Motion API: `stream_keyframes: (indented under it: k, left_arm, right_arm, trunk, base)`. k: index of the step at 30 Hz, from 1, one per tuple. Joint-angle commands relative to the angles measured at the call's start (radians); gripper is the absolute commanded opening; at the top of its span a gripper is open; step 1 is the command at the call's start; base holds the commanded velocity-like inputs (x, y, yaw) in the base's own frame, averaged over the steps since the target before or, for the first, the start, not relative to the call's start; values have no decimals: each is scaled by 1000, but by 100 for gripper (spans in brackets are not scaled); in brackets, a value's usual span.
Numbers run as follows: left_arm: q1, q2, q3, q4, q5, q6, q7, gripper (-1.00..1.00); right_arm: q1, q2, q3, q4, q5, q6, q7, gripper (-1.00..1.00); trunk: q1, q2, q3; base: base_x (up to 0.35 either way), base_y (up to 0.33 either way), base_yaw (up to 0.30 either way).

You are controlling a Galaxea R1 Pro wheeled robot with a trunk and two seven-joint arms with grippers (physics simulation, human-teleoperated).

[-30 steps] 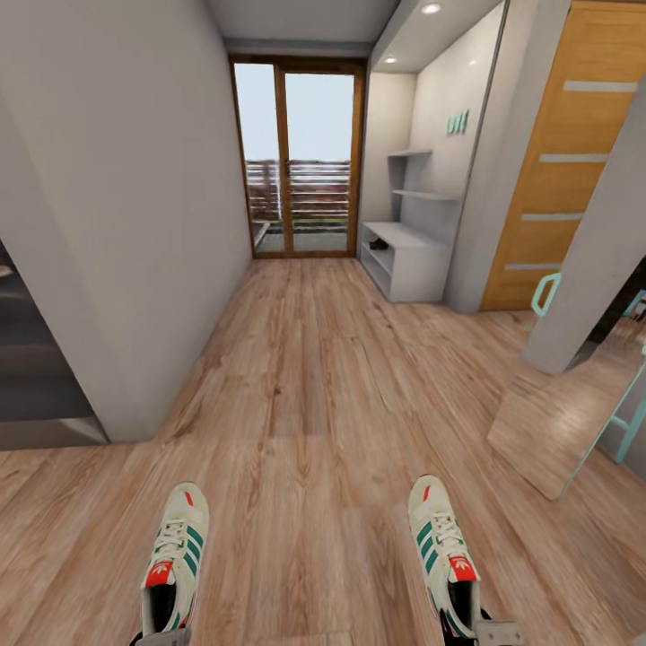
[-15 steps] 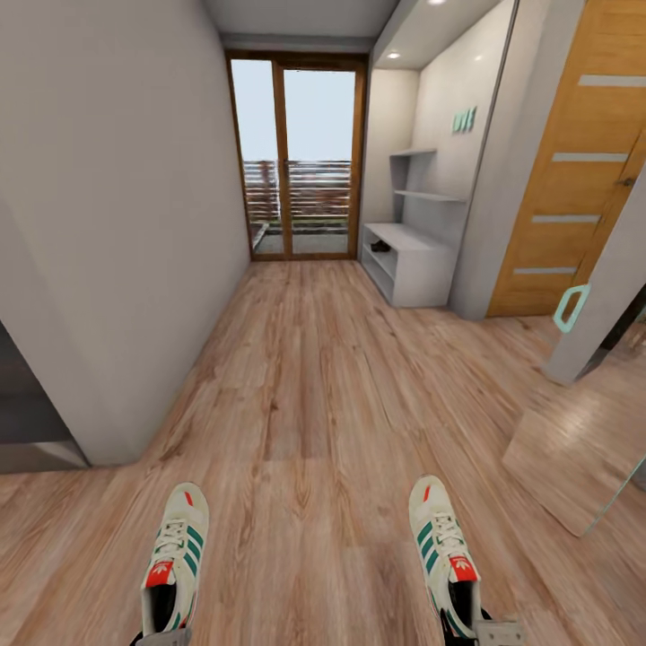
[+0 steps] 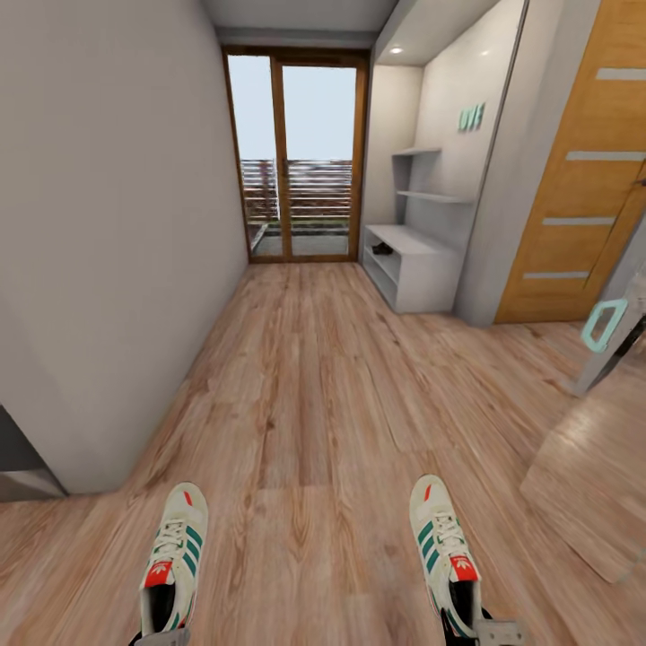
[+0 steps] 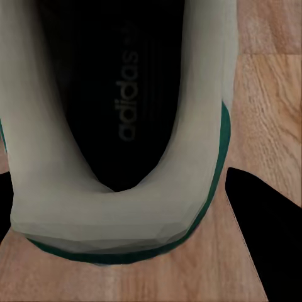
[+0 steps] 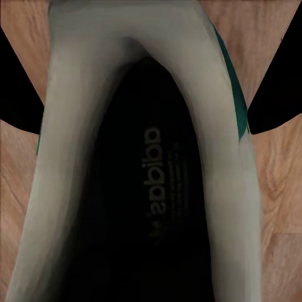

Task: Pick up the two gym shoes and the two sandals from the corridor floor and place them onto the hallstand (shoe rack) in the corridor, making sure they are on the rack and not on the floor. Arrange them so the two gym shoes are next to each other and the two sandals are next to each other.

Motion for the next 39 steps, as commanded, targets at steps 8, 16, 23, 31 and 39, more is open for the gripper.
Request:
stream_keyframes:
  k: [8, 16, 23, 31, 39]
  left_arm:
    - [-1, 0, 4, 1, -3, -3, -2, -100]
    - [-1, -1, 3, 1, -3, -3, -2, -100]
    - [-1, -5, 3, 1, -3, -3, -2, -100]
    - [-1, -5, 3, 22, -4, -3, -2, -100]
    - [-1, -5, 4, 25, -4, -3, -2, -100]
  right_arm:
    - [-1, 1, -6, 1, 10, -2, -1, -100]
    - [-1, 1, -5, 2, 12, -2, -1, -100]
    - [-1, 2, -5, 2, 12, -2, -1, -100]
    - [-1, 2, -5, 2, 12, -2, -1, -100]
    - [-1, 2, -5, 2, 12, -2, -1, -100]
  trunk:
    - [0, 0, -1]
    - [0, 0, -1]
    - [0, 0, -1]
    - [0, 0, -1]
    - [0, 0, -1]
  base:
    - [338, 0, 0]
    - [338, 0, 0]
    - [338, 0, 0]
    - [338, 0, 0]
    - [338, 0, 0]
